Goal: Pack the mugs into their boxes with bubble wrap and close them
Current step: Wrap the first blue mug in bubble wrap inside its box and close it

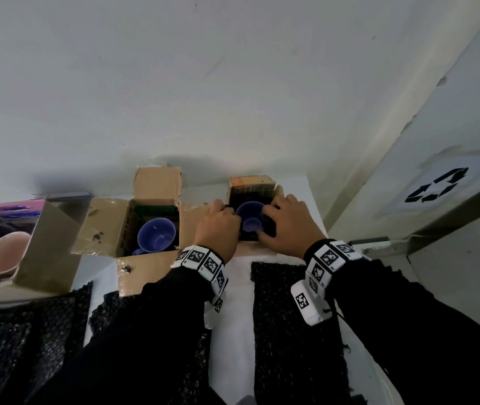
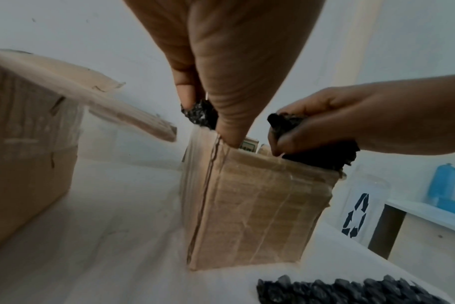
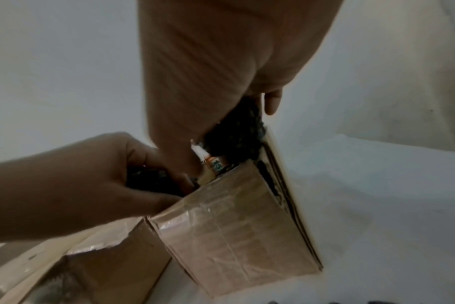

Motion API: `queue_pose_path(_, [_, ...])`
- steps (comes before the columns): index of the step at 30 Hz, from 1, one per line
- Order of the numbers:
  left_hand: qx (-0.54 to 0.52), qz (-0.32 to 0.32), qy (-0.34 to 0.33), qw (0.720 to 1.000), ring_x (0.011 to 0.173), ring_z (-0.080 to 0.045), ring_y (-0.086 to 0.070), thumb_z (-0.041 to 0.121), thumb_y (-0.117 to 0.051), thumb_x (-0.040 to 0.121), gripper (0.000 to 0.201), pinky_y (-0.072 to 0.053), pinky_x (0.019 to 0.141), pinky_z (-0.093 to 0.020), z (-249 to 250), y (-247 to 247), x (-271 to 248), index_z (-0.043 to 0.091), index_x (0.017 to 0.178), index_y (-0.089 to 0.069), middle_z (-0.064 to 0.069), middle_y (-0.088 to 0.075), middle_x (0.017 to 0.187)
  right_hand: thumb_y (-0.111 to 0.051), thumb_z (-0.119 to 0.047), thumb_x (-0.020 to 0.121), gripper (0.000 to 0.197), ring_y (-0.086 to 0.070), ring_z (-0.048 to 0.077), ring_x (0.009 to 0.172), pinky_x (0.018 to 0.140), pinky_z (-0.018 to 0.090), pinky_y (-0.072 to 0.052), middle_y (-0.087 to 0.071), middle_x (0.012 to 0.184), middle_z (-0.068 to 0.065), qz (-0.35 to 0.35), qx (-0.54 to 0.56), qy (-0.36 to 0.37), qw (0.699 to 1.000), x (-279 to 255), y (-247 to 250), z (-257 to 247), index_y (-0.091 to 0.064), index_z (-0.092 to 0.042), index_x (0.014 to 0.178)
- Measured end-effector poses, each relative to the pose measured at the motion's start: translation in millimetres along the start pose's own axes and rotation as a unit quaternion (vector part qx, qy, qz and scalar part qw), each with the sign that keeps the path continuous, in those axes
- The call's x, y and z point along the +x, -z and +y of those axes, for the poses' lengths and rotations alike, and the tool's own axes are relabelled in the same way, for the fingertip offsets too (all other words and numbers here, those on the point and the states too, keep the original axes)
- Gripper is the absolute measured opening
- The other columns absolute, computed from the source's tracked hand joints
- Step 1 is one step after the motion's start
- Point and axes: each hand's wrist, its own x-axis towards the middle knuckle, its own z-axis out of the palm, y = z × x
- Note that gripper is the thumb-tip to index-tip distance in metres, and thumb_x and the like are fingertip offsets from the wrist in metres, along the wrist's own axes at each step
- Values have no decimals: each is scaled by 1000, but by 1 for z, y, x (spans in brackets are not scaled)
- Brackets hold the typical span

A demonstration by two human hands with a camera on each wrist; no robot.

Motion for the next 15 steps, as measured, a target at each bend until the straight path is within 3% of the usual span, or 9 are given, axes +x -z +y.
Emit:
queue_pose_path(2, [33, 4, -31, 999, 105, -24, -42, 35, -46, 95, 27, -35, 88, -36, -2, -1, -3, 22, 99, -69, 3, -65, 99, -32, -55, 80, 52, -41, 24, 98, 79, 38, -29, -55, 101, -1, -12, -19, -10, 1000, -2, 3, 3, -66, -21, 100])
queue_pose_path(4, [28, 30, -51, 998, 100, -22, -41, 42, -32, 95, 44, -33, 87, -36, -3, 0, -9, 20, 89, -70, 4, -67, 90, -25, -51, 82, 53, -34, 22, 103, 83, 38, -24, -48, 108, -5, -40, -35, -26, 998, -1, 7, 8, -68, -25, 100])
queue_pose_path(6, [10, 23, -57, 998, 97, -20, -39, 40, -24, 92, 51, -32, 86, -34, -5, 2, -10, 19, 91, -71, 4, -65, 93, -35, -44, 87, 39, -32, 23, 104, 81, 37, -24, -39, 108, -2, -57, -35, -52, 996, 3, 8, 13, -66, -31, 106])
queue_pose_path(8, [-2, 5, -60, 998, 102, -22, -39, 37, -31, 94, 42, -28, 82, -30, -7, 7, -8, 23, 108, -68, 2, -58, 113, -53, -29, 88, 28, -40, 27, 103, 82, 37, -35, -39, 111, 3, -46, 26, -66, 996, 7, 8, 13, -60, -29, 116])
queue_pose_path(9, [-9, 3, -55, 998, 105, -23, -40, 34, -39, 95, 35, -25, 78, -28, -8, 9, -7, 26, 118, -63, 1, -52, 121, -61, -20, 85, 34, -46, 27, 99, 80, 37, -42, -41, 112, 5, -30, 83, -74, 993, 9, 8, 10, -55, -26, 118])
queue_pose_path(12, [-53, 25, -20, 998, 104, -20, -49, 28, -60, 89, 43, -24, 73, -22, -7, 17, -6, 27, 131, -49, 0, -40, 129, -70, -7, 75, 41, -51, 24, 80, 66, 33, -42, -46, 102, 3, 41, 156, -106, 981, 12, 7, 3, -43, -20, 103])
queue_pose_path(15, [-34, 51, -3, 998, 89, -20, -57, 28, -64, 86, 36, -30, 64, -26, -4, 18, -8, 29, 119, -50, 4, -49, 121, -72, -10, 74, 30, -44, 21, 73, 62, 32, -36, -48, 88, -1, 72, 115, -126, 983, 16, 2, 3, -44, -18, 83])
